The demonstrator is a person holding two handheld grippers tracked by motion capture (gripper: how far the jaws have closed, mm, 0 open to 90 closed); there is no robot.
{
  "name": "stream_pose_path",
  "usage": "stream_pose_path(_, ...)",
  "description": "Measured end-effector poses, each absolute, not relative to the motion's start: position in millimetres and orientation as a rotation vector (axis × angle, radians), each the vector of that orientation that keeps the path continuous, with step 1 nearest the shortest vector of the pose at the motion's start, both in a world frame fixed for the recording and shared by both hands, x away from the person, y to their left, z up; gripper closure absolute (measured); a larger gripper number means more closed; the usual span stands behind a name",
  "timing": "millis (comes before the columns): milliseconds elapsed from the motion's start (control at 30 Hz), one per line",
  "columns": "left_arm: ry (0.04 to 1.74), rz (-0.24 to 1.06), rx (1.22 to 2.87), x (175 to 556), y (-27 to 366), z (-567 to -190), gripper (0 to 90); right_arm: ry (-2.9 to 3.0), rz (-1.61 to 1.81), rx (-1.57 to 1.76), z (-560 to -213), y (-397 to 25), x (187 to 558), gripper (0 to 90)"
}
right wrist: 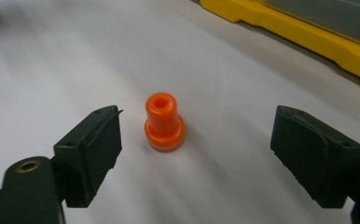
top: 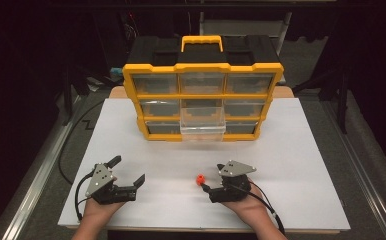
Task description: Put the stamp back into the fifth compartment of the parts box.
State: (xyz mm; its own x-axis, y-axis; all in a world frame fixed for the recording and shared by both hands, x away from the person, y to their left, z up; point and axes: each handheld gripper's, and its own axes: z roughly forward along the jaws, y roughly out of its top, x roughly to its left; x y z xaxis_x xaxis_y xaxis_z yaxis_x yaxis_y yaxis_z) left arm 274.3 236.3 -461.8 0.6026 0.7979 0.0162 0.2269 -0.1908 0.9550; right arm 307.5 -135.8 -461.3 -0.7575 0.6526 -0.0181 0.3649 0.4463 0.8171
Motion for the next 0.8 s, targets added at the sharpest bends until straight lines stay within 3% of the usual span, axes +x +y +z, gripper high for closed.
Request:
stream_pose_path(300,0.844,0.645,1.730,273.8,236.7,-461.7,0.3,2.375,1.261,0.860,-460.5,-119.1,312.2,28.6)
stream_pose_path(333,0.843,0.644,1.731,273.6,236.7,-461.6,0.3,2.376,1.277,0.867,-460.7,-116.6,312.8,34.6)
stream_pose_path(567,0.838,0.643,1.731,273.5,236.2,-461.6,0.3,2.390,1.274,0.854,-461.4,-115.2,311.0,52.4)
stream_pose_path(800,0.835,0.644,1.730,272.9,236.4,-461.3,0.3,2.408,1.252,0.830,-463.7,-114.1,309.7,61.6)
